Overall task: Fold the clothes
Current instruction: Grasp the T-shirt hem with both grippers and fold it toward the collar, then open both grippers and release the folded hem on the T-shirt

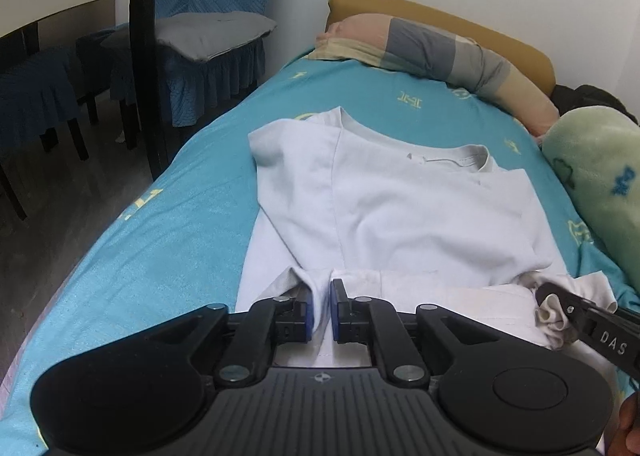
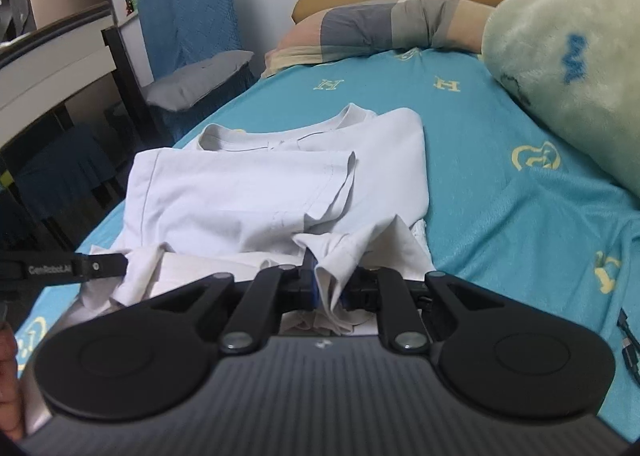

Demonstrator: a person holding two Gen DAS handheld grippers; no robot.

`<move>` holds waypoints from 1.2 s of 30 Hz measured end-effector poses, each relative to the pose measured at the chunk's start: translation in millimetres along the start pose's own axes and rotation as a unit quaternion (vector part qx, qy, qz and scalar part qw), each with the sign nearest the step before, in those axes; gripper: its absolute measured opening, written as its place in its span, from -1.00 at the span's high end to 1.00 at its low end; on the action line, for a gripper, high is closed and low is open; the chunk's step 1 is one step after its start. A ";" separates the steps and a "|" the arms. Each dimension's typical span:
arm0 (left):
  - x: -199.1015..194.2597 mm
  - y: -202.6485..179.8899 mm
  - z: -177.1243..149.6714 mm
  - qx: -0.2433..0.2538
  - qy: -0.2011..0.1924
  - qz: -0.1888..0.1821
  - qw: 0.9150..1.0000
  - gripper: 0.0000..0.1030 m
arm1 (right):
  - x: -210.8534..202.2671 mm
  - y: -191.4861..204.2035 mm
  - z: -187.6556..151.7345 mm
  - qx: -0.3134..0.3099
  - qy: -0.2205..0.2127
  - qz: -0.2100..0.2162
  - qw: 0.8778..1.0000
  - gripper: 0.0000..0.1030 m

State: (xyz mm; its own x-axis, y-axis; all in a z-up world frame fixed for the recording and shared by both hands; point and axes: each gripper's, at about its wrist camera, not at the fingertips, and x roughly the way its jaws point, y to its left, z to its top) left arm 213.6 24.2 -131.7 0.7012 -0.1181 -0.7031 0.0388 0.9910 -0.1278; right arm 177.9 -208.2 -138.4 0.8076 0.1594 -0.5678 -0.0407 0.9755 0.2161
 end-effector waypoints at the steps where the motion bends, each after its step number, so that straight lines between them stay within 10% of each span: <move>1: -4.1 -1.3 1.6 0.002 0.000 -0.005 1.000 0.51 | -3.2 1.3 2.5 0.002 0.002 -0.001 1.000 0.67; 3: -20.1 -7.9 4.4 0.010 -0.010 -0.013 1.000 0.14 | -10.8 3.6 8.8 0.007 0.007 -0.001 1.000 0.55; 7: -66.7 -23.4 2.1 0.039 -0.050 0.007 0.998 -0.44 | -49.7 11.7 16.2 0.011 -0.022 0.008 1.000 -0.56; 23: -218.7 -51.6 -45.6 0.078 -0.121 -0.025 0.989 -0.90 | -211.6 43.3 2.3 -0.004 -0.111 0.038 0.993 -0.53; 36: -243.3 -48.0 -63.0 0.052 -0.133 -0.035 0.989 -0.93 | -218.9 36.7 -5.5 0.017 -0.100 0.024 0.995 -0.53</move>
State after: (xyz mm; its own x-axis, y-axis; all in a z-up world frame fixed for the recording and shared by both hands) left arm -3.7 1.4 1.5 0.8568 -0.1787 -0.4838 0.1560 0.9839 -0.0873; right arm -3.6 -206.5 -10.5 0.9062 0.1695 -0.3873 -0.0650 0.9611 0.2684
